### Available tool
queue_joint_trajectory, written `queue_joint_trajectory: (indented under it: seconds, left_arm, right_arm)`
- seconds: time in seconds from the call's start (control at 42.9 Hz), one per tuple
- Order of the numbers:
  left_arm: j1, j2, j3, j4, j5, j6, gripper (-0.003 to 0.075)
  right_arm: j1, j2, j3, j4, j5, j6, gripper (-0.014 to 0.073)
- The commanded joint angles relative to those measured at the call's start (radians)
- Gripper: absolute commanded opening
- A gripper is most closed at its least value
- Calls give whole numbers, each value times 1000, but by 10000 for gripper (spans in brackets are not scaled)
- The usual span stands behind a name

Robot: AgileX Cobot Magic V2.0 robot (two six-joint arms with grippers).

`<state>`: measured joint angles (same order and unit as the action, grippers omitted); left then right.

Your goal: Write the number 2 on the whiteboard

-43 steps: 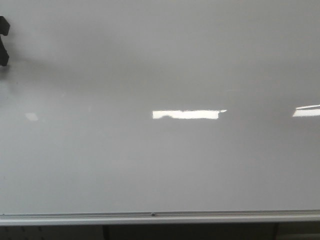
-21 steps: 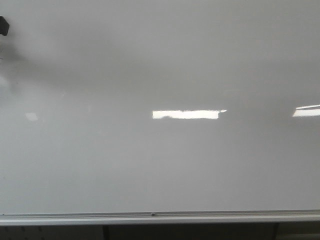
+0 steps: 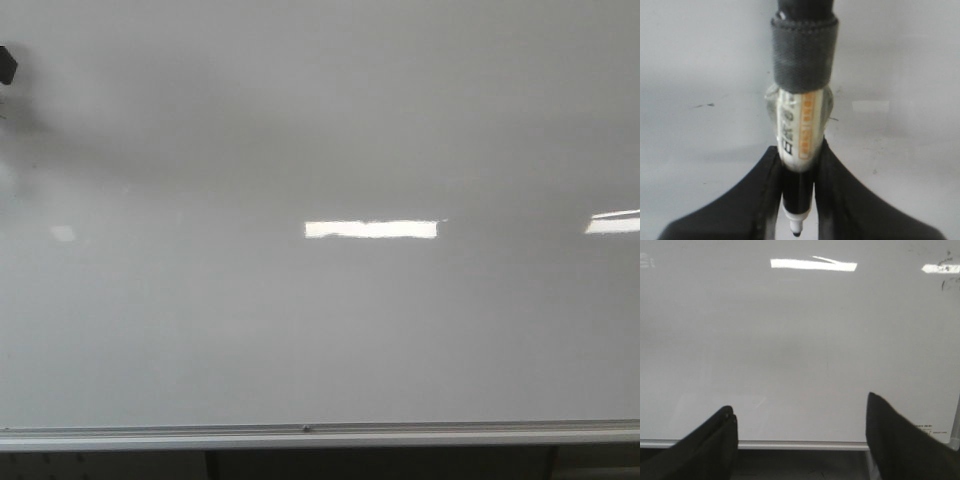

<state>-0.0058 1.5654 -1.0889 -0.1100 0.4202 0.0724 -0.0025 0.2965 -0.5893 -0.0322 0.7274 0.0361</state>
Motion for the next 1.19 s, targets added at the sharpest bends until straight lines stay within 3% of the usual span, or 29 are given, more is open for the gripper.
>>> queue_joint_trajectory:
  seconds: [0.0,0.49,0.723,0.84,0.933,1.167]
  left_arm:
    - [-6,-81,-38,4,-11,1,132]
    - [-6,-324,-59,27,312,106,132]
    - [-6,-361,-135,-133,524,378,132]
    - [-6,-361,-160,-278,623,556,132]
    - [-15,-360,-167,-404,680,688,132]
    - [-232,-360,-169,-345,688,740,132]
  right_arm:
    - [-2,20,-32,-9,-110,-7,558]
    - [-2,35,-43,-9,-142,-7,558]
    - [2,186,-115,14,-44,-43,558]
    - [3,295,-169,99,31,-132,558]
    - [3,393,-219,231,79,-278,558]
    - [3,615,-364,588,277,-710,558]
